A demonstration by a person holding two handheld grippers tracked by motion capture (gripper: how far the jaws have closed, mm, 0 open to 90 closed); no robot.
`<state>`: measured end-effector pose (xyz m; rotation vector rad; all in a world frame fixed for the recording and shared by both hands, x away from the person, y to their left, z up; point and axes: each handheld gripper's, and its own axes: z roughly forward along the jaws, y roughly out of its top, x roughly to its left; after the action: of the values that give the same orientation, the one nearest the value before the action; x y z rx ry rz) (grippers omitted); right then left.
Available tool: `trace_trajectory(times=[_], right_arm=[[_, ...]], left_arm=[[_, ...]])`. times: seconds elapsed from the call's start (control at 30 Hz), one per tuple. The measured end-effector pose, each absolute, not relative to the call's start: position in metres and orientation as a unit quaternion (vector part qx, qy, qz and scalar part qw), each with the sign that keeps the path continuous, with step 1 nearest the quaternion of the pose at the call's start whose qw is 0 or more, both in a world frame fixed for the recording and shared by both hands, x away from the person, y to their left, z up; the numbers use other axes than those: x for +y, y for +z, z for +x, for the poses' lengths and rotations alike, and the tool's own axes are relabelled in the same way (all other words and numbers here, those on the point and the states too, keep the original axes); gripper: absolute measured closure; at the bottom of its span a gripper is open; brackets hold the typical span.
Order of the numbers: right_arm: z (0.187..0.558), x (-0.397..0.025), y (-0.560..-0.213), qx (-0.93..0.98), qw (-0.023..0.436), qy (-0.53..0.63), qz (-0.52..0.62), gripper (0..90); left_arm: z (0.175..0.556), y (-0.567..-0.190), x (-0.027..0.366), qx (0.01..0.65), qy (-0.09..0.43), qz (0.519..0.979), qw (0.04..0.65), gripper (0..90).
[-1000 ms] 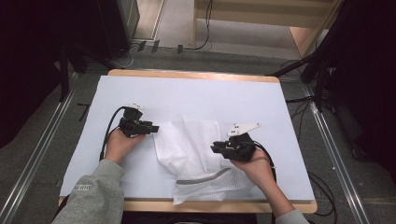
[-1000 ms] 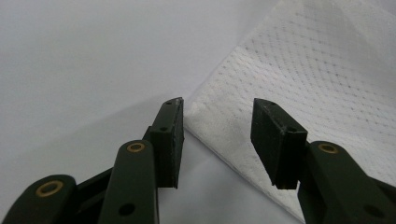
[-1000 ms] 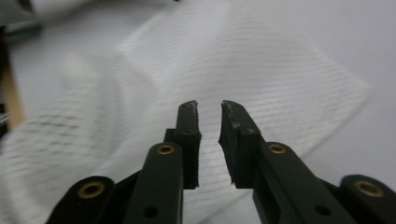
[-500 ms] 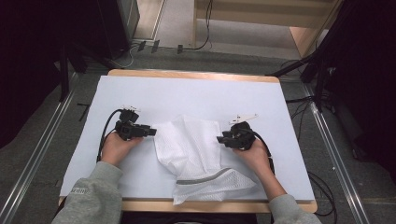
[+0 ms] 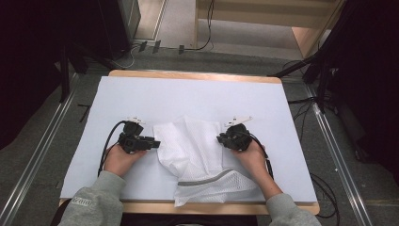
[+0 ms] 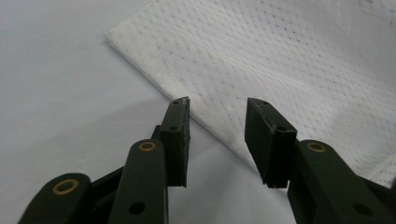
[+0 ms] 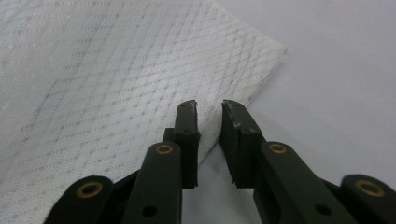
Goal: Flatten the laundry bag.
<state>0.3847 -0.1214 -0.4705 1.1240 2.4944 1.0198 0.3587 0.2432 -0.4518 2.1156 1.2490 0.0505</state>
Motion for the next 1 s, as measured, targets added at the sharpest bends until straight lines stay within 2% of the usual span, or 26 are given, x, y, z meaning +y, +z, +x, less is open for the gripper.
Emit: trace_trajectory(times=[0.23, 0.37, 0.57, 1.0], right_arm=[[0.386, -0.117, -0.47, 0.85, 0.108, 0.346, 0.381, 88.1], [0.386, -0.116, -0.469, 0.851, 0.107, 0.343, 0.384, 88.8], [0.389, -0.119, -0.469, 0.848, 0.092, 0.347, 0.39, 89.5], [0.411, -0.135, -0.453, 0.827, 0.109, 0.37, 0.41, 89.7]], left_arm=[[0.355, -0.454, 0.234, 0.467, 0.063, 0.822, 0.32, 79.5], [0.357, -0.456, 0.231, 0.458, 0.047, 0.824, 0.331, 90.0], [0.363, -0.455, 0.227, 0.452, 0.035, 0.827, 0.331, 90.0], [0.401, -0.446, 0.25, 0.476, 0.034, 0.804, 0.355, 90.0]])
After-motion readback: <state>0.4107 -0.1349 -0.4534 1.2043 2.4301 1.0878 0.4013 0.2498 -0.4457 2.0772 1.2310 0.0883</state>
